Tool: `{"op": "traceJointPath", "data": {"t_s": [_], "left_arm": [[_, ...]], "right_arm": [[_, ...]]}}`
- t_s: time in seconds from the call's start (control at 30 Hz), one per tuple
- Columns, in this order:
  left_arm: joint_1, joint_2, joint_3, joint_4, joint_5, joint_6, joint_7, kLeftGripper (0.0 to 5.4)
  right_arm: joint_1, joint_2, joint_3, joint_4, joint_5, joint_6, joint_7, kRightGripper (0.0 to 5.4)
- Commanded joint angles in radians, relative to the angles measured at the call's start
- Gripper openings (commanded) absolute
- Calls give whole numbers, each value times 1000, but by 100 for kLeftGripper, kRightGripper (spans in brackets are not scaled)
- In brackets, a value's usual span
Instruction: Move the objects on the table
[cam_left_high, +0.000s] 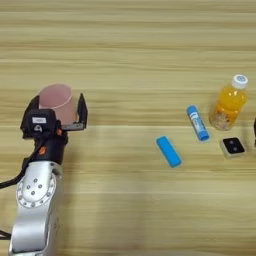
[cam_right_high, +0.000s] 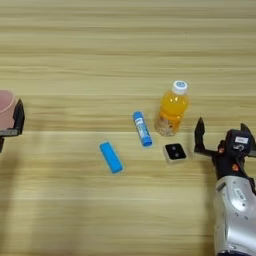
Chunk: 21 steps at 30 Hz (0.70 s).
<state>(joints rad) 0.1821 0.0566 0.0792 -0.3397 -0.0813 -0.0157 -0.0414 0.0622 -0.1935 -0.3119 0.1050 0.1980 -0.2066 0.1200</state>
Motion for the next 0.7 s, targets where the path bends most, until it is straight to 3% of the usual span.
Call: {"op": "traceJointPath", "data": {"t_s": [0.03, 0.3, 0.7], "left_arm": [[27, 7, -10, -16, 9, 24, -8, 540], [55, 6, -7, -8, 28, 33, 9, 540], [52, 3, 11, 39, 53, 57, 40, 540]], "right_arm": [[-17, -8, -5, 5, 2, 1, 0, 537], [-18, -8, -7, 4, 4, 4, 1, 537], [-20, -10, -8, 5, 5, 5, 2, 537]]}}
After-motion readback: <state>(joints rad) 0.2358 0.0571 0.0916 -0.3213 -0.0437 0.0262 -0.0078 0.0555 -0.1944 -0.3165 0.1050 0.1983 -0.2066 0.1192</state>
